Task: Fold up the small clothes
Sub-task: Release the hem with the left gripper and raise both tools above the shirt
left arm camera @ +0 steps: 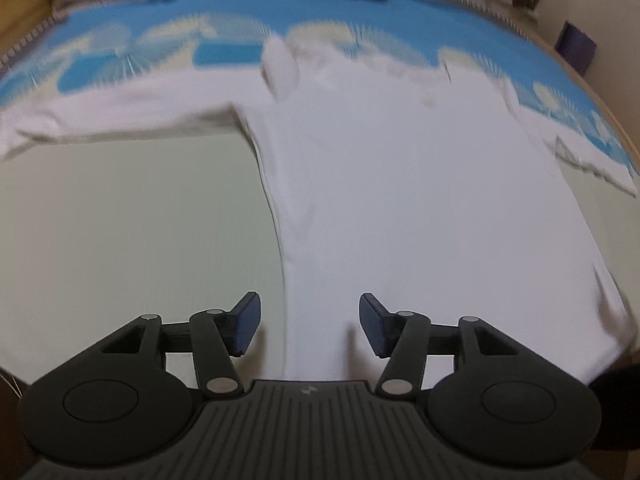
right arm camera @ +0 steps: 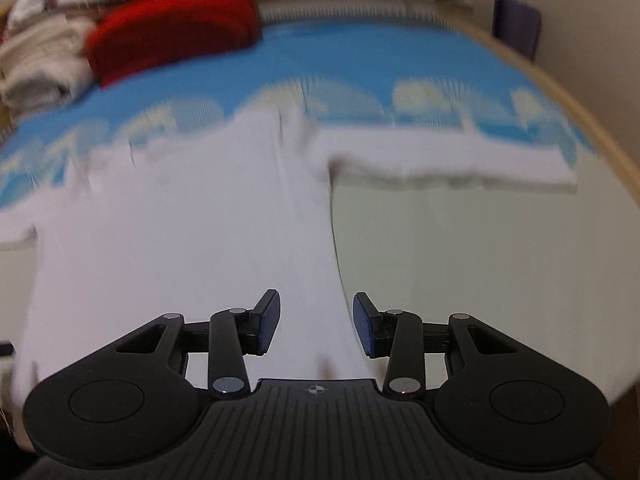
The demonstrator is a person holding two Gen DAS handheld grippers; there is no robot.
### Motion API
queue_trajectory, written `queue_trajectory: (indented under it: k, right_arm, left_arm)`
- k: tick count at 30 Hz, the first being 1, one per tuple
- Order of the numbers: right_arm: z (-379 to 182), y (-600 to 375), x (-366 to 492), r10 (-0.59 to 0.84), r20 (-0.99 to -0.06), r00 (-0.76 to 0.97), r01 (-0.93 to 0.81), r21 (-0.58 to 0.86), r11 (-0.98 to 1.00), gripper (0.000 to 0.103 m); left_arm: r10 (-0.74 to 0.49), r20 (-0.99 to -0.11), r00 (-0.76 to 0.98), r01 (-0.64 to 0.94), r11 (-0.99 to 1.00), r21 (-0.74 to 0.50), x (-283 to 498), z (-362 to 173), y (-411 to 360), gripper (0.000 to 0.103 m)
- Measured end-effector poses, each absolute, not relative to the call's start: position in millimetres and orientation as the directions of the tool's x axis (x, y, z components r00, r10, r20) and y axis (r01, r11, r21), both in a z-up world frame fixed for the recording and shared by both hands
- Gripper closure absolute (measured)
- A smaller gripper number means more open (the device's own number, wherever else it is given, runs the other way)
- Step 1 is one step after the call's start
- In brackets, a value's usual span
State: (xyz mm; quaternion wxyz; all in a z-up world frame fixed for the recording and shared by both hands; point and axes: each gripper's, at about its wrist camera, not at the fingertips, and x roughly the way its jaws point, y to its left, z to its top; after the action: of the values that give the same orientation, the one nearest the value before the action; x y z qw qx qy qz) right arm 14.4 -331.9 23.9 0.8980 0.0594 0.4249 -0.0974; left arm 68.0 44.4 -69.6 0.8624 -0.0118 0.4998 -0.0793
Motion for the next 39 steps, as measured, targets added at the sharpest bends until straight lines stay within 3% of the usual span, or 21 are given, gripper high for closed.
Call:
queue_trajectory:
  k: [5,9,11,13,17,24,33,39]
  right_arm:
    - [93,-348,22,-0.064,-0.581,0.812,0.185,0.152,0.971,0.058]
    - [115,-355,25,-0.062,-0.420,0.905,0.140,0.157,0.978,0.038]
    - [100,-357,31,-0.092,-0.442,0.892,0.176,0.153,0.972,0.034]
    - [85,-360,49,-0.117,-0.540,0.833,0.245,0.170,0.955,0.037]
    - [72,-353,66,-0.145,-0.584,0.799,0.279,0.147,0.949,0.040]
    - [70,-329,77,-0.144,-0.564,0.813,0.239,0.098,0.966,0.051]
    - [67,-320,84,-0.129,-0.574,0.809,0.219,0.090,0.972,0.050]
    - [63,-311,88,-0.132,-0.592,0.795,0.206,0.059,0.977,0.047]
  left_arm:
    - [-0.127,-0.779,0.614,0.110,0.991,-0.075,45,-32,60,0.026]
    - [-0.084,-0.736,0.672,0.075,0.996,-0.045,42,-20,65,0.023]
    - [-0.066,-0.726,0.685,0.044,0.998,-0.049,44,-17,69,0.023]
    - [-0.047,-0.724,0.689,0.021,0.999,-0.044,44,-16,73,0.023]
    - [-0.070,-0.712,0.698,0.039,0.997,-0.060,48,-15,76,0.023]
    - [-0.049,-0.668,0.742,0.007,0.998,-0.066,53,-11,80,0.023]
    - [-0.076,-0.616,0.784,-0.003,0.992,-0.127,54,1,86,0.018]
    - [-0.012,-0.577,0.816,-0.025,0.998,-0.056,53,10,84,0.018]
